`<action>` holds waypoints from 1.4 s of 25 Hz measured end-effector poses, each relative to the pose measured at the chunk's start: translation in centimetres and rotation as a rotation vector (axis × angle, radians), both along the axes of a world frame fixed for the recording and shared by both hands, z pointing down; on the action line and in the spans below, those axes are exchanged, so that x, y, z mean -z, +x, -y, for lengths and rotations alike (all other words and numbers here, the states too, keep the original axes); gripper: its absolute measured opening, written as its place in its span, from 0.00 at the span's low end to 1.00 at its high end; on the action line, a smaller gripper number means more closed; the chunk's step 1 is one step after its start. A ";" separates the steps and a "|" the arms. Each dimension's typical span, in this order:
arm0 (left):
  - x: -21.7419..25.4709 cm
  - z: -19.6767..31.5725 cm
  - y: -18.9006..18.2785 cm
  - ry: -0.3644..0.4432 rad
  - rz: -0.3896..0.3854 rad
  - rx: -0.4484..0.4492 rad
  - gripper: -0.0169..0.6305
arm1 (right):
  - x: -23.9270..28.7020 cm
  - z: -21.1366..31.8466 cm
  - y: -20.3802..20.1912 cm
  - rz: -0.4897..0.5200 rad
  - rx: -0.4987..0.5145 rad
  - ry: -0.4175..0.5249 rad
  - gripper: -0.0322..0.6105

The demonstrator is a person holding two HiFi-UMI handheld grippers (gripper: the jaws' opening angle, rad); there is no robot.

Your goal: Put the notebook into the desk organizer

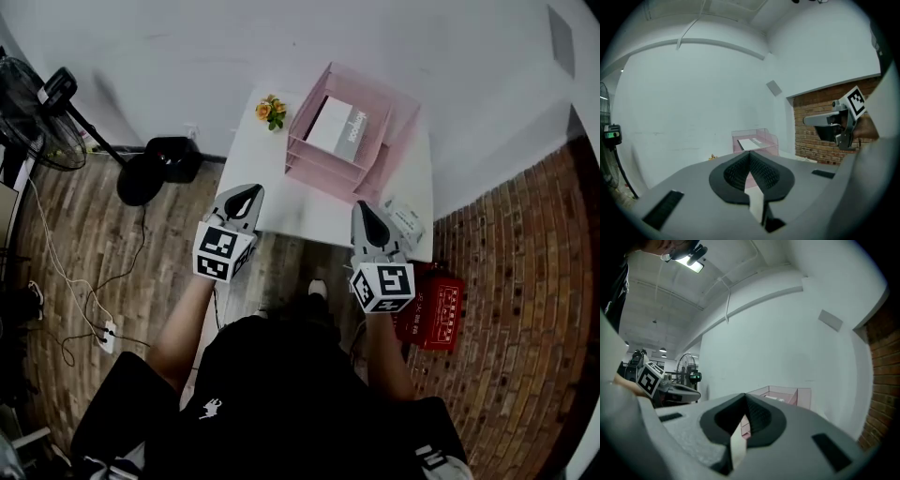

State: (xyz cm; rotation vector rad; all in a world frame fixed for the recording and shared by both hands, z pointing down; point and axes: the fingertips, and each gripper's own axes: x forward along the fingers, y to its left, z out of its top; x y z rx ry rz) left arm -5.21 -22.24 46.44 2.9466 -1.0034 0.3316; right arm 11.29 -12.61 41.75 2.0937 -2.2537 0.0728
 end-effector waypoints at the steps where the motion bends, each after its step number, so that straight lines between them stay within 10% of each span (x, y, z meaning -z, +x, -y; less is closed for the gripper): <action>1: 0.2 -0.3 -0.3 0.009 -0.003 -0.014 0.03 | 0.0 -0.6 -0.4 0.002 -0.017 0.001 0.05; 14: 2.6 -4.0 -2.9 0.027 -0.064 -0.146 0.03 | 1.3 -6.6 -3.8 0.008 -0.168 0.009 0.05; 35: 5.0 -5.5 -1.9 0.082 -0.085 -0.120 0.03 | 2.9 -9.6 -1.4 0.027 -0.250 0.041 0.05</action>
